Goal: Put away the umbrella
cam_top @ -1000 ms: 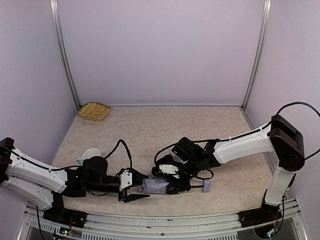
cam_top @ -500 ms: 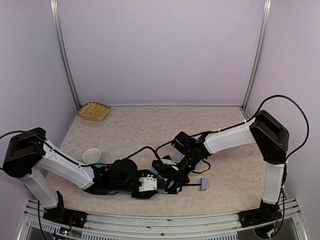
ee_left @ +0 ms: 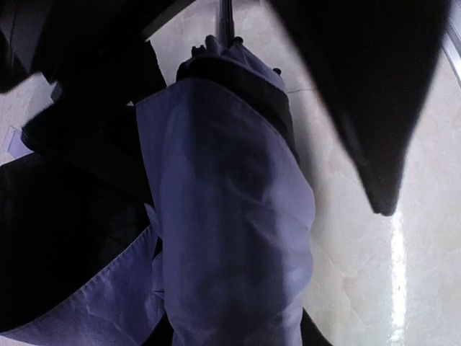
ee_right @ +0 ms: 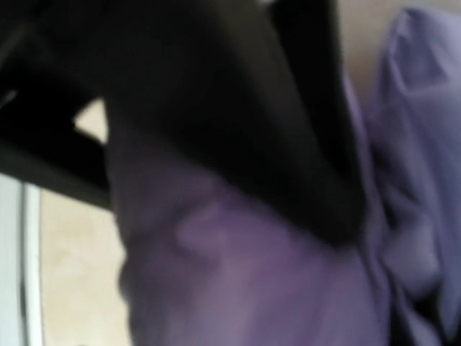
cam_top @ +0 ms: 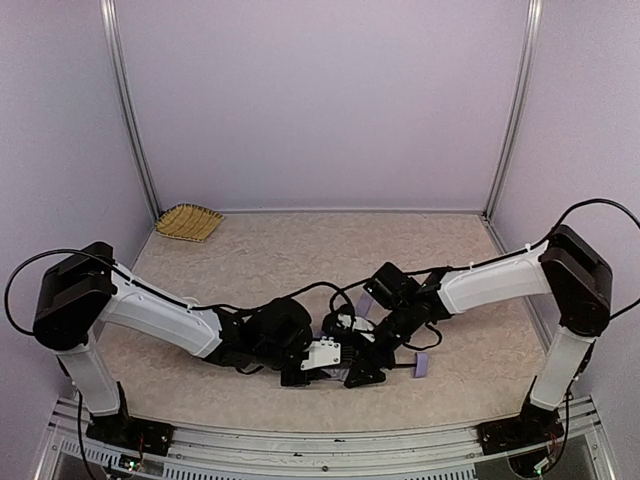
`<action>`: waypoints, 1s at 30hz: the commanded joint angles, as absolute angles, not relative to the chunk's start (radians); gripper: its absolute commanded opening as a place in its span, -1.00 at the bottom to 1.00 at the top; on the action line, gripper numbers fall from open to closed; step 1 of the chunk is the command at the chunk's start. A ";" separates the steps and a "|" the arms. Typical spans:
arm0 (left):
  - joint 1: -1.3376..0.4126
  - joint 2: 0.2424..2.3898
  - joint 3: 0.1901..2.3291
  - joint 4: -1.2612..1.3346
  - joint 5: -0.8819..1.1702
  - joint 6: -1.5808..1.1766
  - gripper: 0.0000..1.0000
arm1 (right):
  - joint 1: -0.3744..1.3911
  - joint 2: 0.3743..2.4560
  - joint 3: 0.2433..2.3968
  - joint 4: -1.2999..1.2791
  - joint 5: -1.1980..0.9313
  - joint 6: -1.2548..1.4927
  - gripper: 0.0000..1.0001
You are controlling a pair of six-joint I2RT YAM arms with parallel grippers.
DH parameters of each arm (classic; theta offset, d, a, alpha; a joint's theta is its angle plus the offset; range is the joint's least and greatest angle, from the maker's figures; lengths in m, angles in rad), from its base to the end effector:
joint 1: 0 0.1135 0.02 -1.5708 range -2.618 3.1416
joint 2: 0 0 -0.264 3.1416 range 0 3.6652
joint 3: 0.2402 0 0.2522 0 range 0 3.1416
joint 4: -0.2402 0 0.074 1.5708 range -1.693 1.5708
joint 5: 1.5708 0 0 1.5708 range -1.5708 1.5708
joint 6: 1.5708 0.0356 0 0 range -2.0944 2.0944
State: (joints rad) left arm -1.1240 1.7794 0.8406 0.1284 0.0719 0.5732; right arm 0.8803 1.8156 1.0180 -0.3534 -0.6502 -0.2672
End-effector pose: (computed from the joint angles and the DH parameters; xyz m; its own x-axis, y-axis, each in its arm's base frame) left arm 0.1460 -0.3107 0.1302 0.2364 0.7585 -0.6073 0.9435 -0.0298 0.3300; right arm 0.1998 0.2756 0.1428 -0.3575 -0.7626 -0.5391 -0.8970 0.1197 0.4256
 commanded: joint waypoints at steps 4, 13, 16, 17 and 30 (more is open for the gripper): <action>-1.075 1.947 0.974 -0.254 0.247 0.424 -0.69 | 0.874 1.494 0.788 -0.176 -0.403 -0.143 0.68; -0.990 2.035 1.079 -0.378 0.492 0.349 -0.74 | 0.992 1.083 0.519 0.052 -0.078 -0.205 0.66; -0.968 2.078 1.116 -0.418 0.531 0.356 -0.75 | 1.103 1.078 0.486 0.111 0.086 -0.341 0.68; -0.963 2.098 1.134 -0.436 0.535 0.361 -0.77 | 1.133 1.098 0.490 0.122 0.150 -0.383 0.70; -0.913 2.172 1.203 -0.534 0.619 0.416 -0.80 | 1.177 1.581 0.676 0.093 0.296 -0.670 0.72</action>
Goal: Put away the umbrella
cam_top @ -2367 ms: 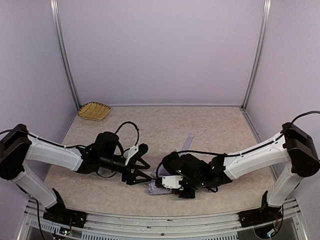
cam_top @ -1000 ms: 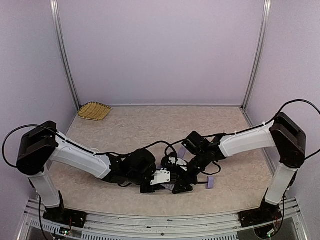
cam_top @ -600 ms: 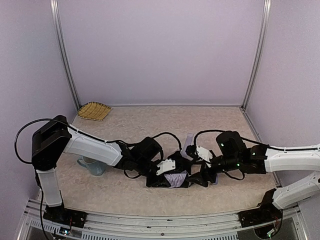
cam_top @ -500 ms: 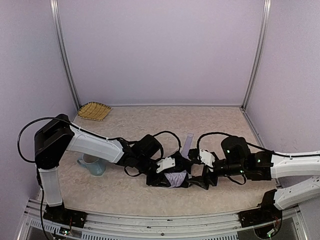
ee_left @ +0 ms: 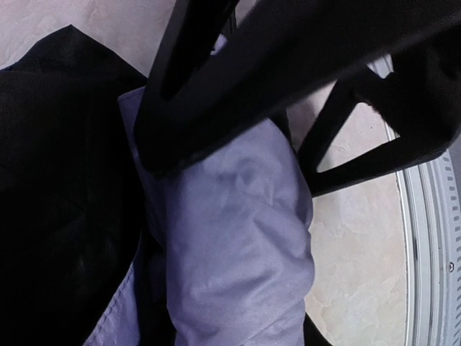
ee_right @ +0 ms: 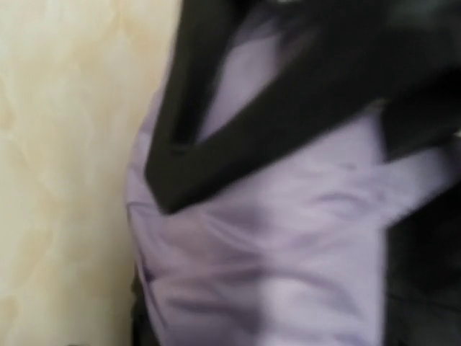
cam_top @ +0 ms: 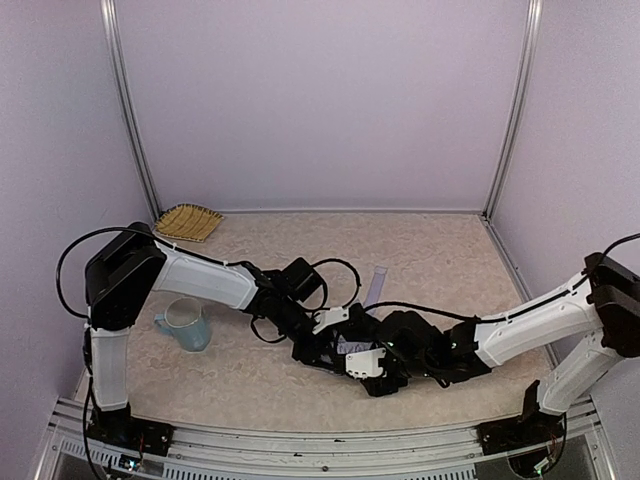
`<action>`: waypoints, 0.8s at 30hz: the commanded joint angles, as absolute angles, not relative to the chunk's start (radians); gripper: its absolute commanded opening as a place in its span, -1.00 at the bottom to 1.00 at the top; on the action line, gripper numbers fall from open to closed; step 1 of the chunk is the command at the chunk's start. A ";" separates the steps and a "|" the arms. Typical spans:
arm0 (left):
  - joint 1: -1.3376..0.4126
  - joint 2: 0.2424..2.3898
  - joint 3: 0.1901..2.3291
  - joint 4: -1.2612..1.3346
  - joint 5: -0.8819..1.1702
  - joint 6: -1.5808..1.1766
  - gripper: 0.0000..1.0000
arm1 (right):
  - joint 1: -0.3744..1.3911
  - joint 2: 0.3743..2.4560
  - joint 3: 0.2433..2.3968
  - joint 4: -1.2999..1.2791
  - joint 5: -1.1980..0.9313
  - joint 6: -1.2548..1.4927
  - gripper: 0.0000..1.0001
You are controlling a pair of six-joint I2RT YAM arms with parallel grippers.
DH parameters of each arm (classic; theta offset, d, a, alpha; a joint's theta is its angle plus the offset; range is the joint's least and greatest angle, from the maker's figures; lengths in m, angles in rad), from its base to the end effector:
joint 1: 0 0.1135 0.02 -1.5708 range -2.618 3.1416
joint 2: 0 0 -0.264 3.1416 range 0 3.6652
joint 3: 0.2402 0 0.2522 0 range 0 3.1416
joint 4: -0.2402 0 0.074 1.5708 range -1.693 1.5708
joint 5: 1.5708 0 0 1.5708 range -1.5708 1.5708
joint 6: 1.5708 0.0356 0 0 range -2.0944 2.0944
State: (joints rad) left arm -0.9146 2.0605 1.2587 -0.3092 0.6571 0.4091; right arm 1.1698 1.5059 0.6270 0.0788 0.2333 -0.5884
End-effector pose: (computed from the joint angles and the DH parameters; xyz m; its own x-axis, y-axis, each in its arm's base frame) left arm 0.2286 -0.3326 0.1206 -0.1863 0.7582 -0.6249 0.9448 -0.0363 -0.3257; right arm 0.1173 0.2555 0.1487 0.2293 -0.8425 -0.4874 -0.8482 0.0726 -0.5246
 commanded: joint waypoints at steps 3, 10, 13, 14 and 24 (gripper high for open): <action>-0.912 2.181 1.206 -0.539 0.636 0.423 -0.80 | 1.177 1.639 0.715 0.053 0.277 -0.645 0.45; -0.894 2.178 1.199 -0.507 0.675 0.399 -0.38 | 1.186 1.677 0.744 0.003 0.219 -0.578 -0.55; -0.868 2.131 1.158 -0.378 0.621 0.289 -0.02 | 1.189 1.683 0.760 -0.058 0.171 -0.551 -0.76; -0.857 2.104 1.129 -0.292 0.605 0.257 0.07 | 1.188 1.687 0.769 -0.083 0.156 -0.537 -0.82; -0.860 1.514 0.589 0.511 0.496 0.257 0.87 | 1.140 1.691 0.823 -0.305 -0.135 -0.392 -1.00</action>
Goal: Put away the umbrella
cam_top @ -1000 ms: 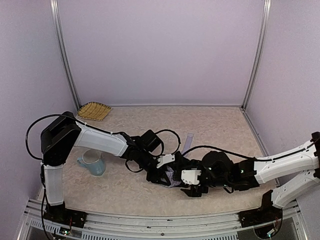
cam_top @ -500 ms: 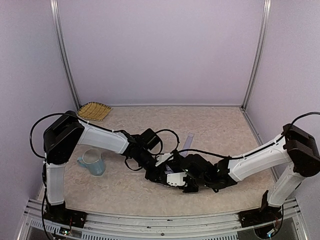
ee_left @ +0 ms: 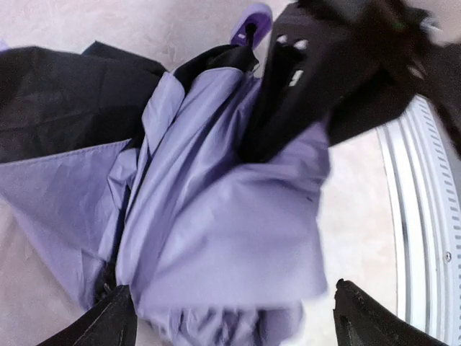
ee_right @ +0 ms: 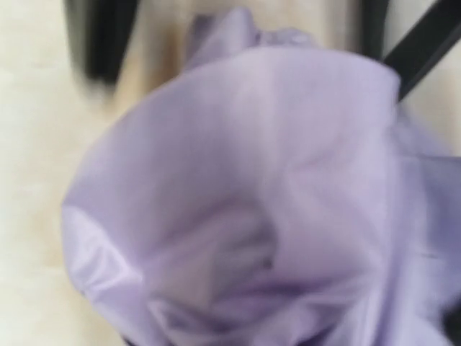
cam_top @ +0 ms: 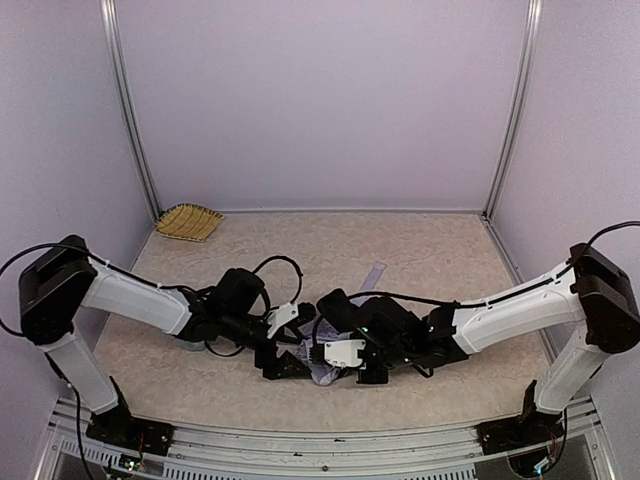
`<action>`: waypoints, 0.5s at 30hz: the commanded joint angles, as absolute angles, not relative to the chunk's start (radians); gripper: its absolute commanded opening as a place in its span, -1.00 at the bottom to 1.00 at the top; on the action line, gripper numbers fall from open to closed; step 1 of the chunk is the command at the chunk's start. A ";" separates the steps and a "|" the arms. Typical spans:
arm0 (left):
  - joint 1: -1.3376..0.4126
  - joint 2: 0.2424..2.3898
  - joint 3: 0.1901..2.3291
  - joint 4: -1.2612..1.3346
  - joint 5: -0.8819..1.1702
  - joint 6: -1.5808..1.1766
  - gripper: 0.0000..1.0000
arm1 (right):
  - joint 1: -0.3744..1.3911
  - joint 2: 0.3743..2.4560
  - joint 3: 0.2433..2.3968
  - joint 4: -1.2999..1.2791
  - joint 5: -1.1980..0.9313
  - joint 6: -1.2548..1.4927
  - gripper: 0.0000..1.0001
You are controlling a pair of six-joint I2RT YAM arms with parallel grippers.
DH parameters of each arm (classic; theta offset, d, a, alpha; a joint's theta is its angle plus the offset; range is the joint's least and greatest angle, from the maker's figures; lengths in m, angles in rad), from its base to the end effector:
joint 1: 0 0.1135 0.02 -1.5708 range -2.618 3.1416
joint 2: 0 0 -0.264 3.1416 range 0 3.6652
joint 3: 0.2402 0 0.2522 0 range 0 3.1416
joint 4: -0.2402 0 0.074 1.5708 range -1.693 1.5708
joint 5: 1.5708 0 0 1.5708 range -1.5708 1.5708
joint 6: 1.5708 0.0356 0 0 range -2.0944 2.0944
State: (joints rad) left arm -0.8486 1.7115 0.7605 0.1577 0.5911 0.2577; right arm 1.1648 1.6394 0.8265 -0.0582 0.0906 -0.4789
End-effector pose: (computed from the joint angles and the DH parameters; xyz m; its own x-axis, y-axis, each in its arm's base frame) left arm 0.1972 -0.2538 0.1365 -0.2309 0.5822 -0.7796 0.9724 0.1108 -0.2053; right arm 0.1296 0.2932 0.1565 0.1428 -0.8297 -0.5396 -0.9308 0.0727 -0.3582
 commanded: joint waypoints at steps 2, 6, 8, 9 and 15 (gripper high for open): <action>-0.861 1.415 0.496 0.606 0.485 0.277 0.87 | 1.119 1.699 0.843 -0.352 -0.210 -0.382 -1.00; -0.894 1.329 0.436 0.617 0.429 0.359 0.81 | 1.070 1.725 0.881 -0.430 -0.342 -0.374 -1.00; -0.933 1.306 0.427 0.574 0.387 0.428 0.76 | 1.044 1.743 0.898 -0.458 -0.386 -0.374 -1.00; -0.955 1.302 0.423 0.558 0.364 0.461 0.73 | 1.033 1.749 0.907 -0.463 -0.395 -0.375 -1.00; -0.995 1.383 0.464 0.474 0.408 0.551 0.74 | 0.980 1.791 0.960 -0.473 -0.468 -0.404 -1.00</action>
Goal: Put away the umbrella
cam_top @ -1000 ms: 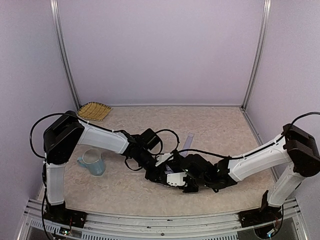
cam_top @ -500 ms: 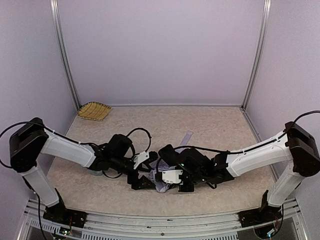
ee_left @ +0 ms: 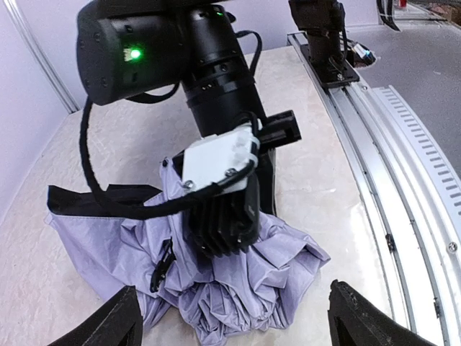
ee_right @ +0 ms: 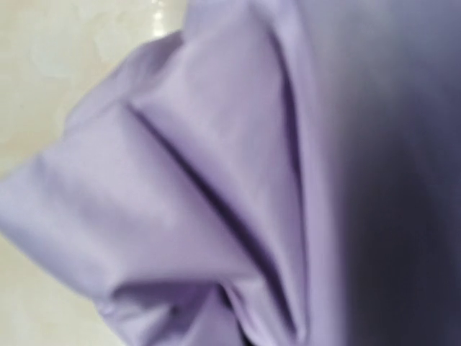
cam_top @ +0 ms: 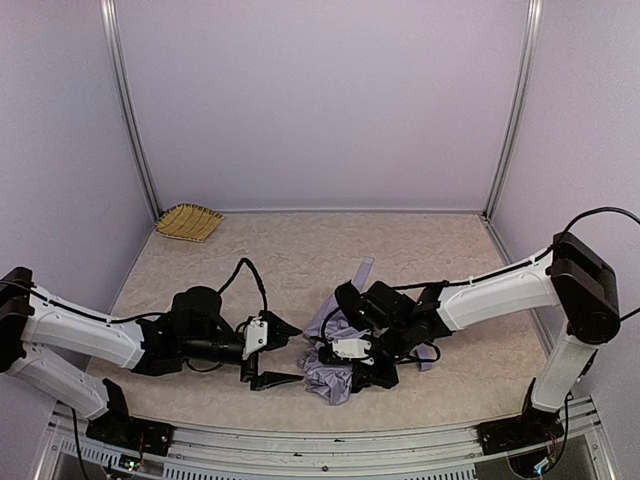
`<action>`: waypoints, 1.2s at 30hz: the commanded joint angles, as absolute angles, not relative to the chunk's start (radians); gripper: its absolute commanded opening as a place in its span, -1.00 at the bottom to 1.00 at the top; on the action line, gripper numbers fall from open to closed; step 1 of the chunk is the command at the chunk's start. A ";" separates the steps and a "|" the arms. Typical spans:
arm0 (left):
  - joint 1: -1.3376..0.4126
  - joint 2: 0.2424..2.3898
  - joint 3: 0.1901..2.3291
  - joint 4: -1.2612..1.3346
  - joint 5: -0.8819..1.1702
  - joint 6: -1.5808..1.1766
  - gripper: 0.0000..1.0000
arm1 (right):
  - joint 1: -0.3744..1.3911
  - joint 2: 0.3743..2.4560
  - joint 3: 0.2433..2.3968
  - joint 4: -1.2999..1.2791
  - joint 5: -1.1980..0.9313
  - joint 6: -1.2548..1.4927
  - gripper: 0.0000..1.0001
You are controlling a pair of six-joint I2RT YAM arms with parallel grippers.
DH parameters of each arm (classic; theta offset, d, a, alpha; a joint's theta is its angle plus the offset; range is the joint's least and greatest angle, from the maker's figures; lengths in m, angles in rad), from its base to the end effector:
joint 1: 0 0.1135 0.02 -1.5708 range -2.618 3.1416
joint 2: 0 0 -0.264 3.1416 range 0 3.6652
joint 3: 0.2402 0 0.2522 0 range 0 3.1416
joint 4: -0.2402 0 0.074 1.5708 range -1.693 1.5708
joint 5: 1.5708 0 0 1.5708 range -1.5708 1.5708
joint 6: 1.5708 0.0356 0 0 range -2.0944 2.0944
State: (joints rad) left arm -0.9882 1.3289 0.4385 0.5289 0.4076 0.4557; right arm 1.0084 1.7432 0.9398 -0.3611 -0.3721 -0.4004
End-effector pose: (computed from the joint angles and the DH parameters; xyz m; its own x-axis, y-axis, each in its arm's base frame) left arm 0.1298 -0.2226 0.1794 0.2524 0.3512 -0.9016 0.9572 0.0456 0.2858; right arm 0.1602 0.2784 0.1405 -0.1140 -0.8619 -0.4941 -0.9872 0.0426 0.1535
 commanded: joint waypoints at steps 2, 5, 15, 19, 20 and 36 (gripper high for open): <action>-1.009 1.426 0.500 0.443 0.393 0.571 0.76 | 0.967 1.804 0.975 -0.483 -0.490 -0.408 -1.00; -1.039 1.491 0.531 0.458 0.321 0.619 0.81 | 0.961 1.813 0.994 -0.490 -0.503 -0.411 -1.00; -0.836 1.486 0.554 0.664 0.616 0.288 0.70 | 0.964 1.728 0.967 -0.408 -0.446 -0.373 -1.00; -0.807 1.534 0.573 0.777 0.685 0.095 0.69 | 0.971 1.689 0.937 -0.329 -0.395 -0.375 -1.00; -0.813 1.570 0.617 0.728 0.678 0.080 0.70 | 0.973 1.685 0.938 -0.323 -0.386 -0.379 -1.00; -0.800 2.054 1.096 0.083 0.659 -0.012 0.23 | 1.059 1.589 0.871 -0.165 -0.138 -0.431 -0.95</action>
State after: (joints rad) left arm -0.8082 1.9408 1.0748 0.2775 0.8577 0.0029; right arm 0.9867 1.6489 0.8658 -0.3679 -0.1516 -0.3386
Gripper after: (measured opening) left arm 0.619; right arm 0.030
